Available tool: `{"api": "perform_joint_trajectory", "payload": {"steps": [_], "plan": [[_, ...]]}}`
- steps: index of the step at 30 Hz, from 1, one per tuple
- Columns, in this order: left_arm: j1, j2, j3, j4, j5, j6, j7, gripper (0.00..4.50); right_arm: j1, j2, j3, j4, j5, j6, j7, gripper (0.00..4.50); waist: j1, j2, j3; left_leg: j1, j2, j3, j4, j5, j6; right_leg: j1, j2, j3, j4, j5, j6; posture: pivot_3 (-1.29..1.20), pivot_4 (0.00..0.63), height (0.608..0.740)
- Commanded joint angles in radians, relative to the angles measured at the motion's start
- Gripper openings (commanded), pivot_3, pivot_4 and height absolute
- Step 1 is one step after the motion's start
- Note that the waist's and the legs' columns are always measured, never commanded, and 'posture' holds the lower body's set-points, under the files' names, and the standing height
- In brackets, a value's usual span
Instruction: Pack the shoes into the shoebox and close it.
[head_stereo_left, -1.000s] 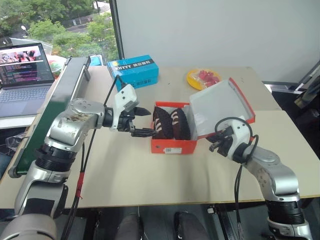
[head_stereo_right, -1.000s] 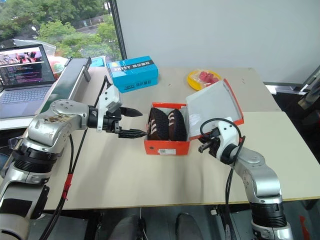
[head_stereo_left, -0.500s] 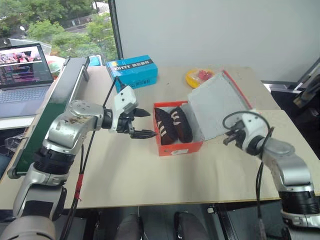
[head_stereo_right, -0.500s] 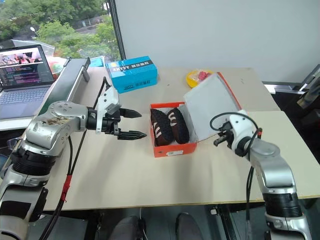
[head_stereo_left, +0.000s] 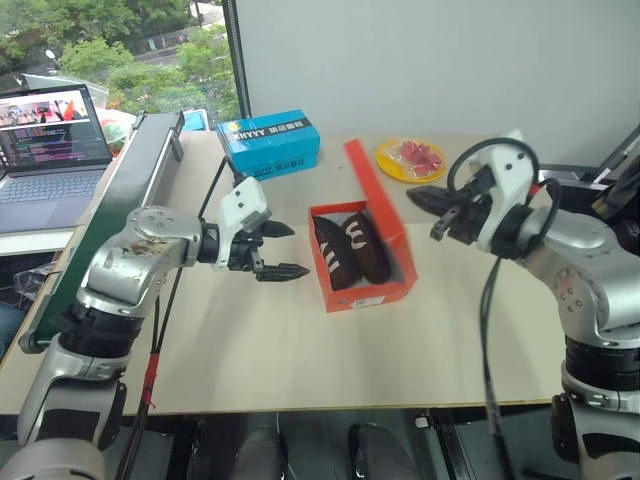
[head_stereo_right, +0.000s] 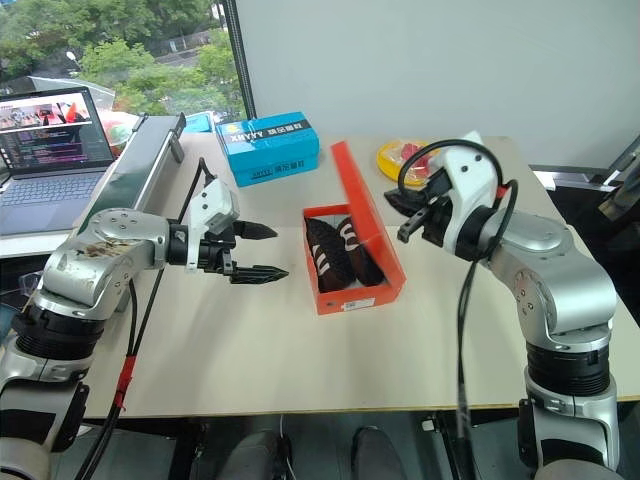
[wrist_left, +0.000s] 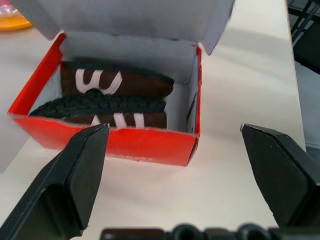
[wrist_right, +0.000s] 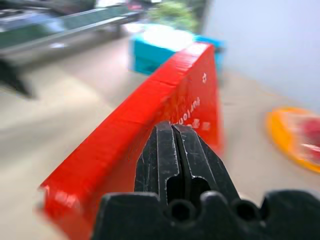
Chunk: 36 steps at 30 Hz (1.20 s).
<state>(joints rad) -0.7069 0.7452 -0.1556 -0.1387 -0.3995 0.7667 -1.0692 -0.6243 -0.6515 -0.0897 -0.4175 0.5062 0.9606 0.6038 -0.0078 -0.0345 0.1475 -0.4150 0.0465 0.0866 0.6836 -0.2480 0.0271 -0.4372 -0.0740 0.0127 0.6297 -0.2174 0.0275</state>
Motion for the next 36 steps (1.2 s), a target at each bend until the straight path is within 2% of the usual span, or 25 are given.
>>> {"api": "perform_joint_trajectory", "payload": {"steps": [1,7,14,22,29,35,36], "plan": [[0.002,0.016,0.047,-0.047,-0.020,0.013,0.016,4.50,-0.033,0.025,0.080,-0.001,0.002,-0.019,0.023,0.09,0.000,0.000,0.000,0.000,0.000,0.000,0.000,0.000,0.000,0.000,0.000,0.000,0.000,0.000,0.000,0.00,0.150,0.740],[0.053,0.027,0.085,-0.106,-0.034,0.047,0.058,4.50,-0.209,0.123,0.297,0.330,-0.191,-0.253,0.071,0.09,-0.011,0.000,0.000,0.001,0.000,0.000,0.000,0.000,0.000,-0.001,0.001,0.001,0.001,0.000,0.000,0.00,0.150,0.740],[0.148,0.039,0.147,-0.201,-0.058,0.099,0.143,4.50,-0.427,0.293,0.354,0.877,-0.326,-0.540,0.130,0.09,-0.009,0.000,0.000,-0.001,0.001,0.002,0.000,0.000,-0.001,-0.002,0.001,0.000,0.002,0.000,0.000,0.00,0.150,0.740],[0.247,0.052,0.219,-0.298,-0.086,0.118,0.216,4.50,-0.546,0.456,0.333,1.383,-0.432,-0.745,0.097,0.09,-0.010,0.000,0.000,-0.001,0.001,0.006,0.000,0.001,-0.002,-0.001,0.000,-0.001,0.005,0.000,0.000,0.00,0.150,0.740],[0.274,0.051,0.234,-0.319,-0.102,0.115,0.241,4.50,-0.508,0.455,0.313,1.442,-0.481,-0.821,0.092,0.09,-0.010,0.000,0.000,0.000,0.001,0.005,0.000,0.002,-0.003,-0.001,0.000,-0.002,0.009,0.000,-0.001,0.00,0.150,0.740],[0.243,0.031,0.205,-0.276,-0.096,0.071,0.239,4.50,-0.441,0.416,0.269,1.313,-0.480,-0.811,0.087,0.09,-0.010,0.000,0.000,0.001,0.001,0.005,0.000,0.002,-0.003,-0.001,0.000,-0.001,0.010,0.000,-0.001,0.00,0.150,0.740],[0.235,0.026,0.194,-0.262,-0.088,0.058,0.237,4.50,-0.429,0.403,0.244,1.260,-0.458,-0.783,0.093,0.31,-0.008,0.000,0.000,0.001,0.001,0.005,0.000,0.002,-0.003,-0.001,0.000,-0.001,0.010,0.000,-0.001,0.00,0.150,0.740]]}}
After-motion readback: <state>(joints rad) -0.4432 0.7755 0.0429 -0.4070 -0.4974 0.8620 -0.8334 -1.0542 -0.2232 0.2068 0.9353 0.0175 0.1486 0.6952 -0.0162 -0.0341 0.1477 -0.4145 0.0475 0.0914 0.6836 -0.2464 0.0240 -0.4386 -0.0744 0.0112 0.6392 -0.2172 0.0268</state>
